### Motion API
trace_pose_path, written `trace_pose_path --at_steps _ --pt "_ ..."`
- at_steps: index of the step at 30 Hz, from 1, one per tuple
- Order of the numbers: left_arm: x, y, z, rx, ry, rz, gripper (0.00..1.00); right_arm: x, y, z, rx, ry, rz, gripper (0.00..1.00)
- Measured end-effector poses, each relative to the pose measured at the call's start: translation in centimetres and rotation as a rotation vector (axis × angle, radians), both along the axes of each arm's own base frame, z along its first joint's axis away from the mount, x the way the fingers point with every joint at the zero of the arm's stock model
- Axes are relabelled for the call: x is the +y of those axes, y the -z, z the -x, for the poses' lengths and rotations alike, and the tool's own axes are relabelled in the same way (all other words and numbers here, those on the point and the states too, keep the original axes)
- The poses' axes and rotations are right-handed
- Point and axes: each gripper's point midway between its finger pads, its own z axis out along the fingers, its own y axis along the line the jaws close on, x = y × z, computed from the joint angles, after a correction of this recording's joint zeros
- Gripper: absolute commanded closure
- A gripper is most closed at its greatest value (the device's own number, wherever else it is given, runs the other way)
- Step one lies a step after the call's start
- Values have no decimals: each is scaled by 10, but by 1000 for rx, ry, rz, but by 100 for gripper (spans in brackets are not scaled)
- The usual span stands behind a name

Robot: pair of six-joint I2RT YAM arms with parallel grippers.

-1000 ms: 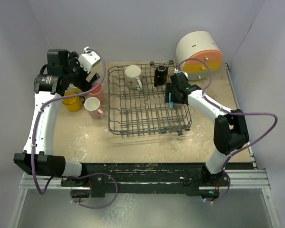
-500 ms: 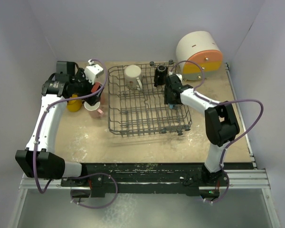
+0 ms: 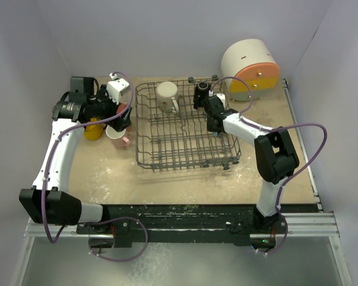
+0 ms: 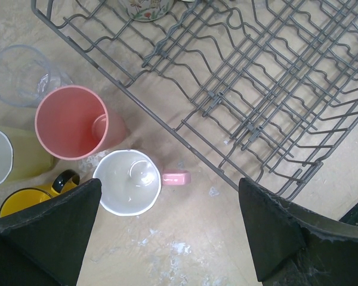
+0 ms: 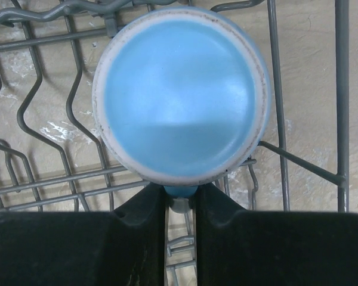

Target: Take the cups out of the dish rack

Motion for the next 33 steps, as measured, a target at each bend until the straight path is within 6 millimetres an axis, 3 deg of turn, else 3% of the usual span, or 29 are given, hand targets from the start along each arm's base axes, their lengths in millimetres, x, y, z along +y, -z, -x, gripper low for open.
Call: trace_pose_path --at_steps 8,17,20,25,29,33 --pt "-2 -2 1 -7 16 6 1 -2 -18 3 -26 1 -4 99" --pt "-7 -9 3 -46 71 6 1 7 -99 11 -170 -24 -112 100" --pt "-13 -22 8 -112 131 14 1 22 -130 22 -208 -69 -218 100" --pt "-21 -38 22 -227 237 7 1 64 -177 52 -222 -193 -486 100" --pt "-24 -34 24 -259 283 -5 1 100 -205 76 -202 -285 -746 100" --pt "-28 -27 31 -286 321 1 1 133 -218 102 -135 -352 -1023 100"
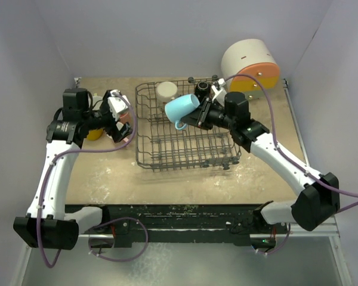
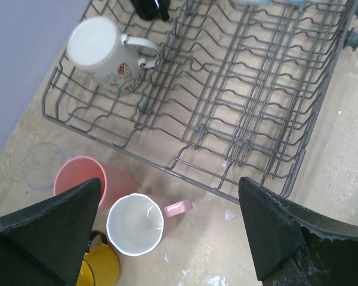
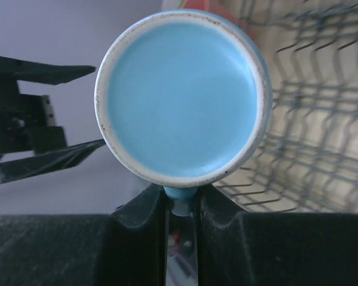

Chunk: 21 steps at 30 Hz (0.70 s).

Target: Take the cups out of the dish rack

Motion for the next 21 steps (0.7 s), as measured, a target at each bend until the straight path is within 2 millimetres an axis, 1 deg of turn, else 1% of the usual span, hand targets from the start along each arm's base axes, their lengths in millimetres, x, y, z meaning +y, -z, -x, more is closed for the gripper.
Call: trace_pose_path --at_steps 2,5,9,12,16,18,21 --pt "-3 -5 6 -26 19 12 1 14 -2 11 53 -57 -106 100" --pt "-9 -21 11 -76 56 39 1 30 -6 25 126 -131 -226 100" --pt "-15 -34 10 -97 93 58 1 51 -29 42 170 -229 -399 100" --pt "-18 -36 10 -96 107 70 1 66 -47 60 183 -311 -513 100" --pt "-22 -44 14 -81 113 112 1 80 -57 85 227 -412 -612 100" --pt "-26 -55 16 -80 122 142 1 86 -60 94 252 -450 -644 100" --pt "-34 -78 22 -89 150 200 1 90 -67 101 266 -481 -682 100"
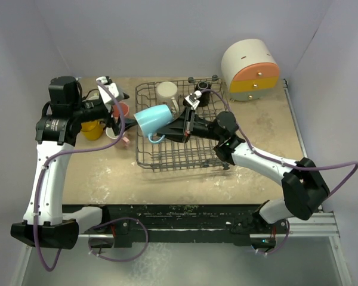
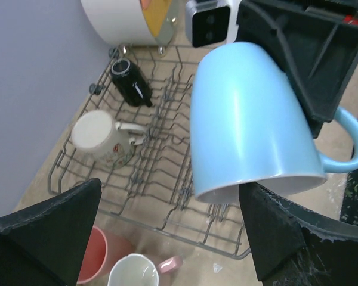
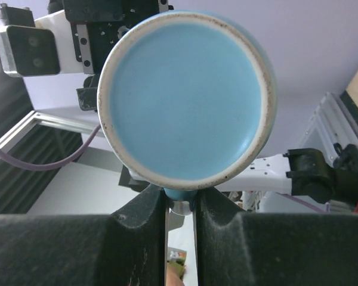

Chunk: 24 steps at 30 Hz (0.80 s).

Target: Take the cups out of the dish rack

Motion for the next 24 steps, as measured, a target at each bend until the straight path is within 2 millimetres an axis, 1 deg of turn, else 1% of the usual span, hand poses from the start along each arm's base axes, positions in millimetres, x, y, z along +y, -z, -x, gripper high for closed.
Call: trace_pose_path --at_steps 3,7,12,14,16,18,19,20,21,22,23,24 --pt "-9 -18 9 -2 45 61 4 0 -12 6 -6 -16 -43 100" --pt "-13 -23 13 18 67 93 12 0 -30 15 -8 -38 -117 100" --pt "-18 -31 18 55 85 148 28 5 -51 30 2 -78 -242 100" --pt "-21 -38 21 60 95 177 37 9 -53 34 13 -91 -268 100" --pt "-23 -47 24 56 102 204 50 14 -54 36 27 -101 -289 100" --pt "-24 -57 30 45 106 227 66 18 -59 34 32 -98 -311 100" --pt "-24 -62 32 33 108 233 76 19 -63 32 32 -93 -325 100" --pt "-25 -66 35 24 110 240 94 18 -68 32 30 -90 -338 97" --pt "-24 -70 37 4 110 241 100 17 -70 32 29 -91 -345 89" --pt "-24 -72 37 -7 107 243 100 16 -73 32 28 -91 -356 84" --pt "-23 -75 35 -34 100 237 100 16 -77 33 37 -92 -370 76" --pt "-24 -77 35 -44 105 240 100 16 -79 35 39 -95 -377 61"
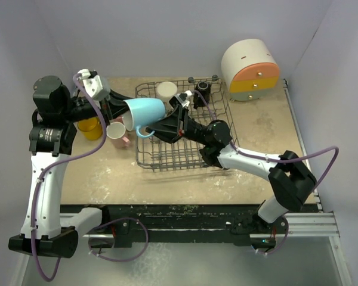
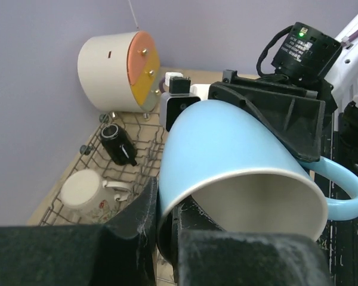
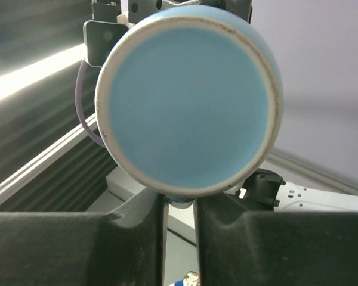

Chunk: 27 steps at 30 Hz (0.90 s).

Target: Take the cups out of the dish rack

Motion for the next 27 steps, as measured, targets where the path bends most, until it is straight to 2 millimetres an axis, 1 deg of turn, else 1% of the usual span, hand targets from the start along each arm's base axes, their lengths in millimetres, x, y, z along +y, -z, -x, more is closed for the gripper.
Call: trace_pose_path --at_steps 1,2,3,4,5,6,8,10,13,14,16,18,19,20,21,23,25,27 --pt "0 0 1 2 -3 1 100 0 0 0 2 -1 0 47" --pt "1 0 0 7 -10 1 100 1 0 1 2 -3 1 40" --pt "1 3 0 26 -15 2 100 0 0 0 -3 1 0 29" --pt "2 7 -1 49 -27 0 100 -2 0 -1 -13 5 0 14" --pt "4 12 -4 69 -43 -8 100 -3 1 -3 -17 13 2 3" --pt "6 18 -8 93 -63 -19 100 -5 4 -6 -22 26 13 0" --pt "13 34 -20 150 -123 -60 100 -9 17 -18 -31 62 67 0" --pt "25 52 -40 209 -221 -125 100 -15 34 -37 -29 125 155 0" --pt "57 90 -77 312 -399 -282 100 -33 62 -72 -21 279 347 0" --pt "67 103 -86 344 -441 -336 100 -39 70 -81 -20 331 416 0" --pt "92 134 -98 423 -517 -459 100 -51 78 -100 -39 443 548 0" --pt "115 158 -97 493 -559 -551 100 -61 76 -112 -82 536 659 0" --pt "130 170 -93 535 -581 -602 100 -67 75 -116 -112 583 714 0" --pt "142 177 -89 567 -595 -638 100 -72 74 -118 -136 614 753 0" --pt "158 182 -83 601 -612 -678 100 -80 74 -120 -161 653 800 0" --pt "184 184 -77 638 -649 -726 100 -93 79 -122 -192 698 872 0" --pt "211 187 -73 644 -690 -775 100 -104 91 -127 -203 730 948 0" --pt "235 197 -66 658 -727 -824 100 -113 106 -133 -203 745 1021 0"
